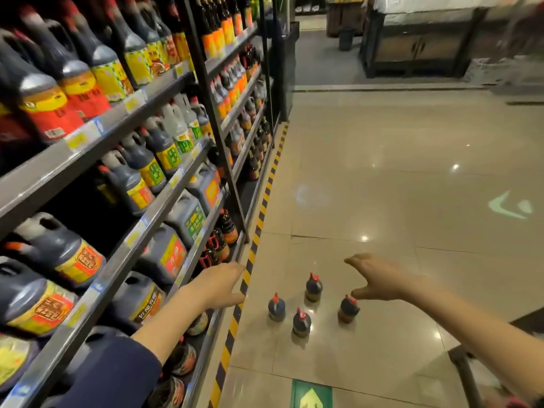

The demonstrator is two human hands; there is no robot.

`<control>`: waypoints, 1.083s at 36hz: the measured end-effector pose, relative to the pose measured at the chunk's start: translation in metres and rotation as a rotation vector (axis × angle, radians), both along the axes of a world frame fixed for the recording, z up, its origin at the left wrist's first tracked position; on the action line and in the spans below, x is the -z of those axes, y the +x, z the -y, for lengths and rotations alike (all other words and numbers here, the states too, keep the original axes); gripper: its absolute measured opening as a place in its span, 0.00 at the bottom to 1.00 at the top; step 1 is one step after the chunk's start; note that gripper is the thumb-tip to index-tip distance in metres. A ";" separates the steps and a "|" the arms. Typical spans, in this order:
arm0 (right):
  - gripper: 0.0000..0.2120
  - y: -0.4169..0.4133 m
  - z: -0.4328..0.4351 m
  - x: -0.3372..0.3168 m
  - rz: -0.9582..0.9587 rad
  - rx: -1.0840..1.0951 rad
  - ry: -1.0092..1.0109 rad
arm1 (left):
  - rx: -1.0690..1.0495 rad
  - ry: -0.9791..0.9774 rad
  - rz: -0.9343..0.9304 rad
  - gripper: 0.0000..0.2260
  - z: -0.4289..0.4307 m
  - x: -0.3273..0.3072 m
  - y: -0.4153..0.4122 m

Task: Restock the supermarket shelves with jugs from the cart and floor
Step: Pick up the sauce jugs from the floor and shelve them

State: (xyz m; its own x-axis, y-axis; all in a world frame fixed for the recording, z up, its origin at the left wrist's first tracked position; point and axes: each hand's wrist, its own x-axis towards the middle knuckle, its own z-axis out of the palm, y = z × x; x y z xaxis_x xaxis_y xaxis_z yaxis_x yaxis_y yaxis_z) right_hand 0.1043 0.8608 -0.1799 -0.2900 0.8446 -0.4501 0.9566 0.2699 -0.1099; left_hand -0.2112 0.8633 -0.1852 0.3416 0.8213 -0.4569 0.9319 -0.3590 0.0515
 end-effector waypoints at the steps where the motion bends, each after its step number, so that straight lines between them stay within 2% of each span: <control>1: 0.37 0.005 -0.003 0.003 -0.004 0.009 -0.010 | 0.000 -0.009 -0.001 0.30 -0.004 0.003 0.003; 10: 0.37 0.022 -0.020 0.026 -0.051 0.092 -0.091 | 0.003 -0.096 -0.028 0.26 -0.036 0.028 0.021; 15: 0.36 0.020 -0.029 0.040 -0.096 0.154 -0.121 | 0.064 -0.121 -0.042 0.32 -0.060 0.042 0.024; 28: 0.34 -0.020 -0.058 0.074 -0.175 0.417 -0.175 | 0.293 -0.217 -0.098 0.31 -0.146 0.092 0.006; 39: 0.31 -0.047 -0.073 0.103 -0.234 0.622 -0.161 | 0.363 -0.281 -0.086 0.28 -0.183 0.139 -0.012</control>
State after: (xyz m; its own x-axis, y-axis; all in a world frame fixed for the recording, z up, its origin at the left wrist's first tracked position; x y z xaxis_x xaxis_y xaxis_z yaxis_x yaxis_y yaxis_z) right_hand 0.0572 0.9341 -0.2830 0.1223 0.8132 -0.5690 0.8747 -0.3592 -0.3253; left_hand -0.2234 1.0459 -0.3239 0.5351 0.4959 -0.6840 0.7540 -0.6454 0.1220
